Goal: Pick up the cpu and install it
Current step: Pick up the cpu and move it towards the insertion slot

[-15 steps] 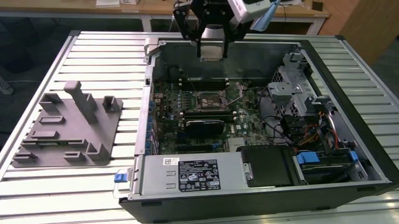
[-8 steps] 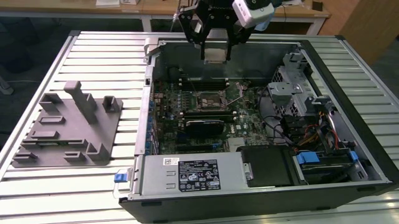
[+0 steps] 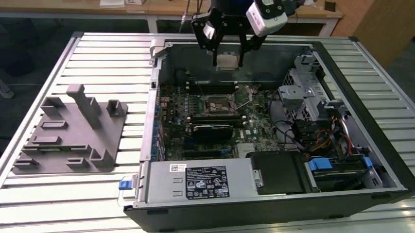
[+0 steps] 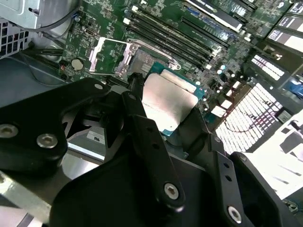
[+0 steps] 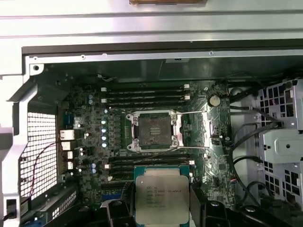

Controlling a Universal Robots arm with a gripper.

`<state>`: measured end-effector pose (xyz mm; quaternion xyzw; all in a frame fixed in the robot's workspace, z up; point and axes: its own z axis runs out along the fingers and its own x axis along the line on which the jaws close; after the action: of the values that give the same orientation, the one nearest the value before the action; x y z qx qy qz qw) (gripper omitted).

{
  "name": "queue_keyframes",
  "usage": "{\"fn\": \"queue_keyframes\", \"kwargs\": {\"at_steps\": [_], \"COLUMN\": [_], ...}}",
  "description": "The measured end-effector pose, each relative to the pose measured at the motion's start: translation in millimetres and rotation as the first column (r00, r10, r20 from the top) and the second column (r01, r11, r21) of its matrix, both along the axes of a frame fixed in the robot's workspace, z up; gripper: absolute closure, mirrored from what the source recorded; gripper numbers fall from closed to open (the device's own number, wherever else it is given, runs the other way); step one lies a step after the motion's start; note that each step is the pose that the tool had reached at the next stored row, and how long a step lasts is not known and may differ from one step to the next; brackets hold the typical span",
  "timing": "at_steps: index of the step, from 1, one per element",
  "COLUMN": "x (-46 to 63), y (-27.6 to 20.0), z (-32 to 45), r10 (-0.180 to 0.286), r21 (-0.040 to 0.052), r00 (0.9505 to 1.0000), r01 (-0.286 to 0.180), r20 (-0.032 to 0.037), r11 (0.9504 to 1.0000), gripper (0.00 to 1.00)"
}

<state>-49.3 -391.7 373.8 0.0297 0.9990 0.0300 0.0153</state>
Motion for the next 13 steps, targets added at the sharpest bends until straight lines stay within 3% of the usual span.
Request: {"fn": "queue_keyframes", "kwargs": {"at_steps": [13], "x": [4.9], "y": [8.0], "z": [-23.5], "r10": [0.004], "r21": [0.0001], "r00": [1.0], "r01": [-0.004], "r20": [0.0], "r11": [1.0], "gripper": [0.45]}}
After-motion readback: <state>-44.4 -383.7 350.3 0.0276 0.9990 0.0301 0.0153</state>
